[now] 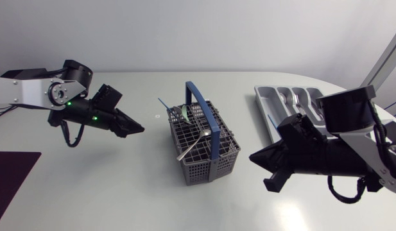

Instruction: Unload the cutlery basket into the drawer organizer.

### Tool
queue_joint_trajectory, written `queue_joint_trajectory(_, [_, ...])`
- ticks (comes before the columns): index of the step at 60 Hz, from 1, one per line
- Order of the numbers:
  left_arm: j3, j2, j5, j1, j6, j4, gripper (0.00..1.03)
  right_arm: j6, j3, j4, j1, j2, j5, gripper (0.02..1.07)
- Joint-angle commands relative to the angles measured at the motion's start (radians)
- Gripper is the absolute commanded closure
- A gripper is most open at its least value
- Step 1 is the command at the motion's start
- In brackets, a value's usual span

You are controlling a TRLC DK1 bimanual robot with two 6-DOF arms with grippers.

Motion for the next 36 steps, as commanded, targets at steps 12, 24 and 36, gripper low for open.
queue_joint_trajectory(12, [0.209, 0.233, 0.021, -0.010, -0.215, 0.206, 0.72, 0.011, -0.040, 0.020, 0.037, 0.022, -0.012, 0.93])
queue_joint_trajectory(24, [0.324, 0.344, 0.047, -0.047, -0.280, 0.231, 0.72, 0.008, -0.048, 0.069, 0.042, 0.084, -0.021, 0.93])
queue_joint_trajectory(36, [0.391, 0.411, 0.091, -0.091, -0.292, 0.229, 0.72, 0.020, -0.051, 0.139, 0.057, 0.160, -0.023, 0.93])
